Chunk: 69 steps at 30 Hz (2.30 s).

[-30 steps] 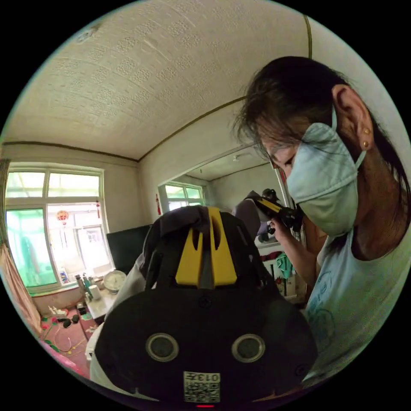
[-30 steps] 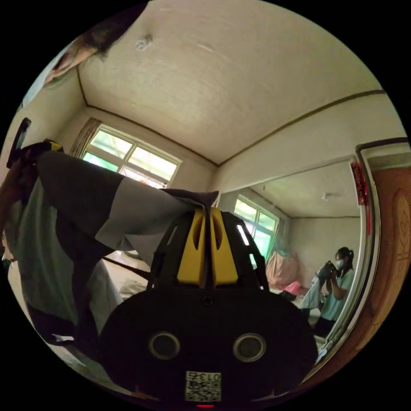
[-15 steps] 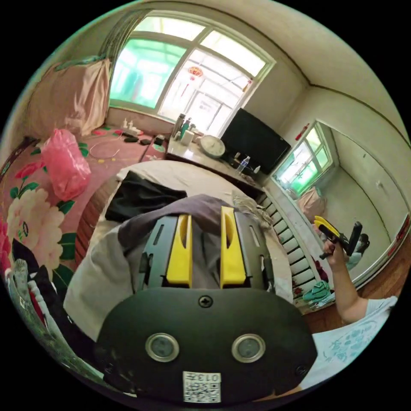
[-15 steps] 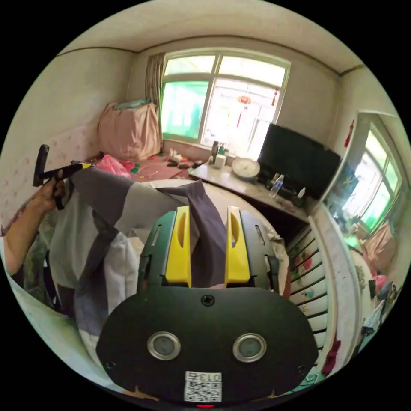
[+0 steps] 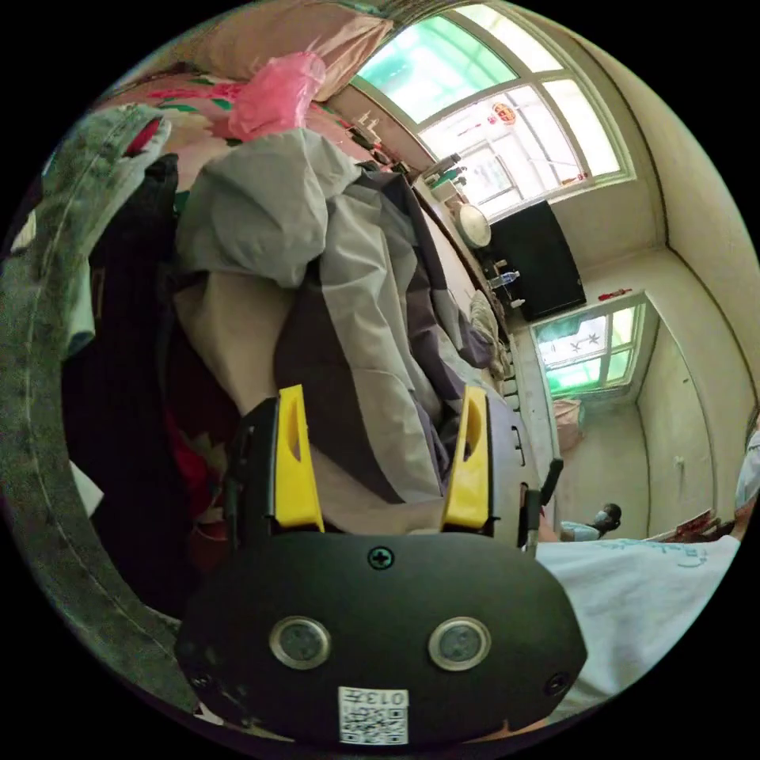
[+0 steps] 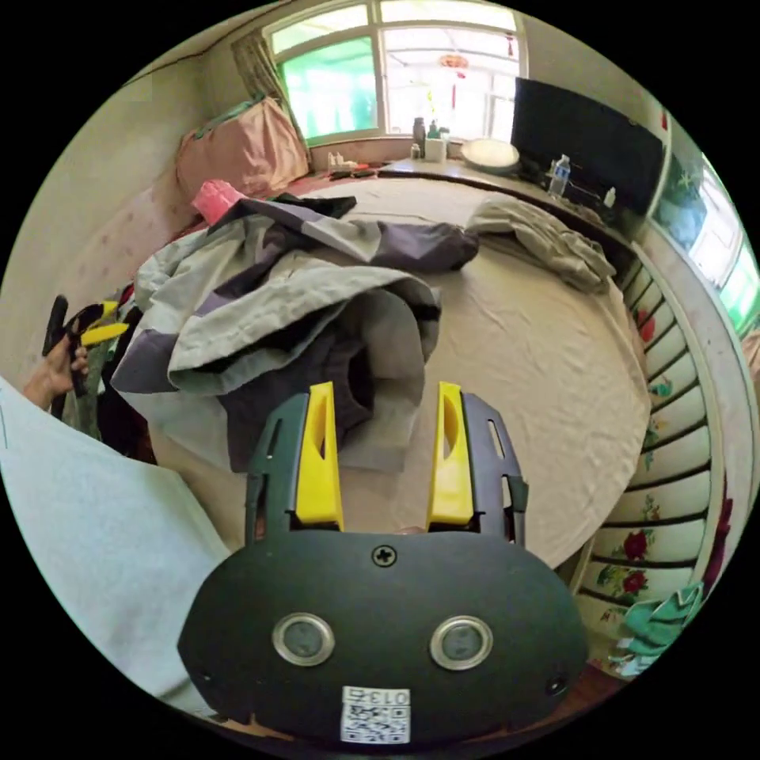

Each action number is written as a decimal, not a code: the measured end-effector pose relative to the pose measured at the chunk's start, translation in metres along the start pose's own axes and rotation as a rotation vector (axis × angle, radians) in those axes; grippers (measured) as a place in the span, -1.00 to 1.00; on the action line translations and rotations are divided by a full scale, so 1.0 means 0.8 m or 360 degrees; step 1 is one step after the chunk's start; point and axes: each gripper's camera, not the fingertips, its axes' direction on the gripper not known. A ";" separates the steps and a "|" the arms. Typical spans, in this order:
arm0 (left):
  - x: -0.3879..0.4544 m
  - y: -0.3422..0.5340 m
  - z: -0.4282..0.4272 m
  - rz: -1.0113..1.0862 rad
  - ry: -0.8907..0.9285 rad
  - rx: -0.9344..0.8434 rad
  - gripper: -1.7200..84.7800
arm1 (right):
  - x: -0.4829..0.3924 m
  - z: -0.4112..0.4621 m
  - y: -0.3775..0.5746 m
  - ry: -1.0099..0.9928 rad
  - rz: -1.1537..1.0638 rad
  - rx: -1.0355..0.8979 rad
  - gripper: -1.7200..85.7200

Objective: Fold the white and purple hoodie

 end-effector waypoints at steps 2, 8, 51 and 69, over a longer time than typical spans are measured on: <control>0.001 0.004 0.029 -0.0064 0.0120 -0.0095 -0.33 | 0.028 0.017 -0.013 -0.0045 0.0115 0.0014 -0.58; 0.018 -0.024 0.099 -0.0031 0.0266 -0.0336 -0.82 | 0.053 0.077 -0.087 -0.0240 0.0070 -0.0062 -0.82; 0.439 -0.133 0.375 0.1808 -0.0252 -0.0792 -0.42 | -0.095 0.064 -0.064 0.0308 -0.0925 -0.0565 -0.66; 0.478 -0.317 0.232 0.1520 -0.0101 -0.0096 -0.95 | 0.041 -0.008 -0.290 0.0700 -0.0719 -0.0047 -0.92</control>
